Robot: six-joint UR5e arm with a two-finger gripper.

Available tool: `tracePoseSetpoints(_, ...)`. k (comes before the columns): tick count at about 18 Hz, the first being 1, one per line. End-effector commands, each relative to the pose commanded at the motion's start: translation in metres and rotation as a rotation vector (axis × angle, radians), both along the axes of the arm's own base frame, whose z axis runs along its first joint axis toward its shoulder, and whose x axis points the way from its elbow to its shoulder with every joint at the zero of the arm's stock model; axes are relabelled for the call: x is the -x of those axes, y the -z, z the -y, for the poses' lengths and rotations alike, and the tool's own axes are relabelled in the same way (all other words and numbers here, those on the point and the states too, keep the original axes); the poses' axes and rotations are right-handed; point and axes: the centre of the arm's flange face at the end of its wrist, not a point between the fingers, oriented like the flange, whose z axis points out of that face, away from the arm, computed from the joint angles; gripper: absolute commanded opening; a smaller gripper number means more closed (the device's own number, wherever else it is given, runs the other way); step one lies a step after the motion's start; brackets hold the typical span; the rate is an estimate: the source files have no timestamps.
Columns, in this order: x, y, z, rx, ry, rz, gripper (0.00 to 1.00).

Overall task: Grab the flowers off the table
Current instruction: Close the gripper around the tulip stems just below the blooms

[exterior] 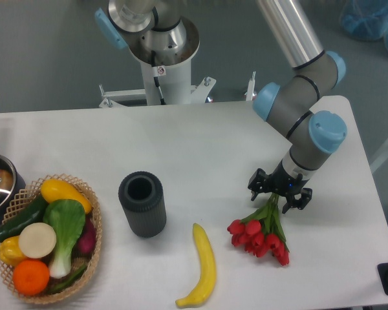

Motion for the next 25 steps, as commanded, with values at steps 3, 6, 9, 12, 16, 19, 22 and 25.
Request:
tracePoseSetpoints(3,-0.002,-0.004,-0.001,-0.010,0.000,0.000,0.66)
tracePoseSetpoints(6,-0.003,-0.003,-0.001,-0.011,0.000,0.002,0.47)
tracePoseSetpoints(9,-0.003,-0.003,-0.001,-0.010,0.000,0.003,0.43)
tracePoseSetpoints(12,-0.004,-0.004,0.000,-0.016,-0.003,0.012,0.35)
tracePoseSetpoints(16,-0.005,-0.007,0.000,-0.017,-0.003,0.014,0.33)
tracePoseSetpoints(19,-0.005,-0.017,0.002,-0.021,-0.006,0.006,0.33)
tracePoseSetpoints(22,-0.008,-0.030,0.003,-0.028,-0.005,-0.011,0.33)
tracePoseSetpoints(25,-0.012,-0.059,0.001,-0.070,-0.005,-0.041,0.33)
